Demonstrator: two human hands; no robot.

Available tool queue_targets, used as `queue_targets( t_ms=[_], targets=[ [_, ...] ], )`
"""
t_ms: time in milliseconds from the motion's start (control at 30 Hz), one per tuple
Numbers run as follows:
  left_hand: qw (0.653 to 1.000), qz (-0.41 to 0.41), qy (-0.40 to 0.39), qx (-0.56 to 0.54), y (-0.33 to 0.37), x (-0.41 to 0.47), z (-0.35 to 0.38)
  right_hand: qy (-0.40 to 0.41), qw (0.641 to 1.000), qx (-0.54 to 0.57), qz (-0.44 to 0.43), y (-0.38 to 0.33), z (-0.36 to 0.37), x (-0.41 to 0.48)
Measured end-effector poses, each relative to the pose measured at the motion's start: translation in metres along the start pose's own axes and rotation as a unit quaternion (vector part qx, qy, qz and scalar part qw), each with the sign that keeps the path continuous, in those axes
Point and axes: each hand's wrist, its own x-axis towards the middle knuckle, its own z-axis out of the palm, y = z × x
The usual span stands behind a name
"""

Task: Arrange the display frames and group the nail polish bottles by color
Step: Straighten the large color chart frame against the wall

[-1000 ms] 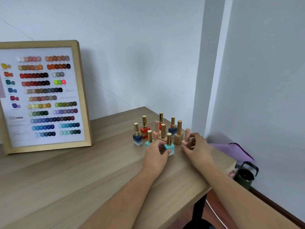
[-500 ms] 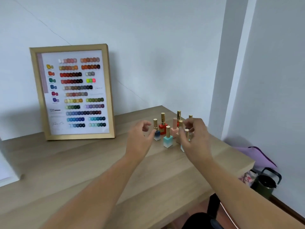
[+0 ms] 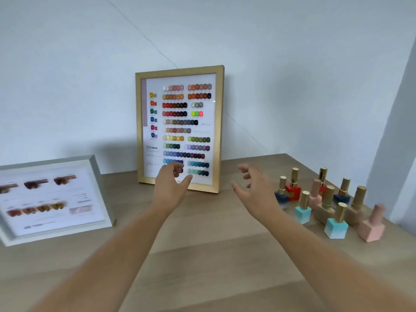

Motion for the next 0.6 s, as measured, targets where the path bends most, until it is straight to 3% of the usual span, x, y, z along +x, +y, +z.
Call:
queue_targets(
  t_ms=[267,600],
  targets=[
    [0.995,-0.087,0.034,0.037,-0.078,0.046,0.006,0.042,0.995,0.069,0.051,0.022,0.058,0.051],
    [0.976,-0.200,0.069,0.050,-0.146,0.083,0.012,0.027,0.991,0.082,0.103,0.041,0.111,0.059]
  ],
)
